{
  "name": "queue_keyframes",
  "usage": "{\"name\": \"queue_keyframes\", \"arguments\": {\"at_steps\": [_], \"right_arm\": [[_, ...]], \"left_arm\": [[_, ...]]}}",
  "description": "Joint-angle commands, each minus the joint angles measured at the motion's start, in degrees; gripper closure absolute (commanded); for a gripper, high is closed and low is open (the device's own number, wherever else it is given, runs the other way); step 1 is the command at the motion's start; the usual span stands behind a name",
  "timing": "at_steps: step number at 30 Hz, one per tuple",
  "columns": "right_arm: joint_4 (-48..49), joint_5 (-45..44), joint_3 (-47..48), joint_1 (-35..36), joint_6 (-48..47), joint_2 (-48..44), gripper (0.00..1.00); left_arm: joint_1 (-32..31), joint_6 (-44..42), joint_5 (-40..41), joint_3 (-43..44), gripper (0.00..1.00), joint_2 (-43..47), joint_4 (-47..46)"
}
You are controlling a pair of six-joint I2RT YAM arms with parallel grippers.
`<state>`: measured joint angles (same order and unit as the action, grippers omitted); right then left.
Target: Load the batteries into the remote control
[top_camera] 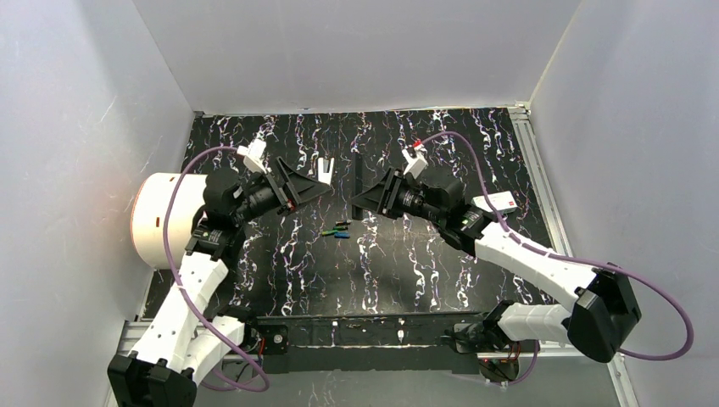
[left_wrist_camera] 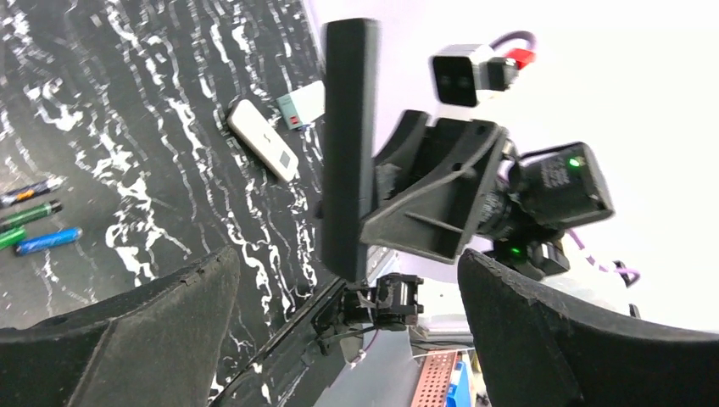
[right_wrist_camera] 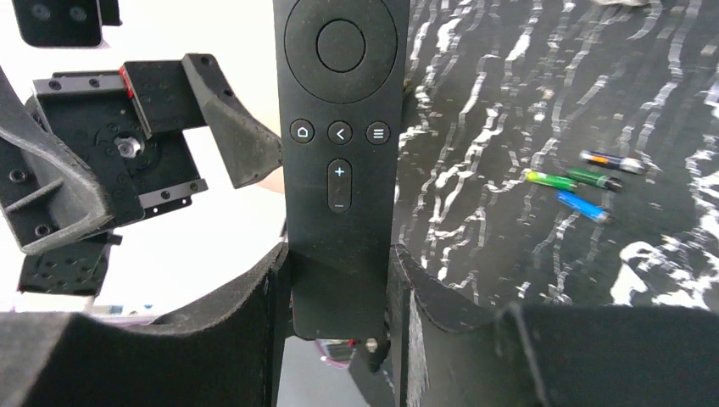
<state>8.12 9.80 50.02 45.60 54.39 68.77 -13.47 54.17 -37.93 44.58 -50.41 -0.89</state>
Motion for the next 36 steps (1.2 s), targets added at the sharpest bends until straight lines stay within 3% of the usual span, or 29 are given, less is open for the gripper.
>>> {"name": "queue_keyframes", "arguments": {"at_steps": [1,8,14,19,27,31,32,36], "right_arm": [[14.65,11.01,1.26,-0.1,4.52,2.02,0.73],[22.04,21.89,3.73,0.55,6.73,4.75,0.73],[25.34,25.82,4.99,2.19,8.75,7.86,0.72],[31.09,27.88,4.57,2.82,11.47,9.25,0.72],[35.21,29.54,4.39,2.82,15.7,10.98,0.71],[34.28,29.54,4.05,2.76,15.4,10.95,0.67],[33.54,29.05,3.96,2.78,15.09,10.75,0.59],[24.2,23.15,4.05,2.8,6.76,8.08,0.15]], "left_arm": [[-0.69,0.02,-6.38,4.31,0.01,-0.04,-2.74],[-0.98,0.7,-7.77,4.35,0.01,-1.97,-2.91],[-1.37,5.0,-6.3,5.27,0.01,-1.63,-4.32],[-3.63,14.7,-3.18,-1.31,0.04,0.81,-17.93],[-3.69,15.85,-2.45,-3.83,0.5,3.43,-20.84],[-3.75,15.63,-2.28,-4.04,0.89,3.44,-20.83],[-3.75,15.19,-1.7,-4.06,0.98,3.43,-20.78],[-3.75,9.72,5.93,-1.98,1.0,3.36,-11.77]]}}
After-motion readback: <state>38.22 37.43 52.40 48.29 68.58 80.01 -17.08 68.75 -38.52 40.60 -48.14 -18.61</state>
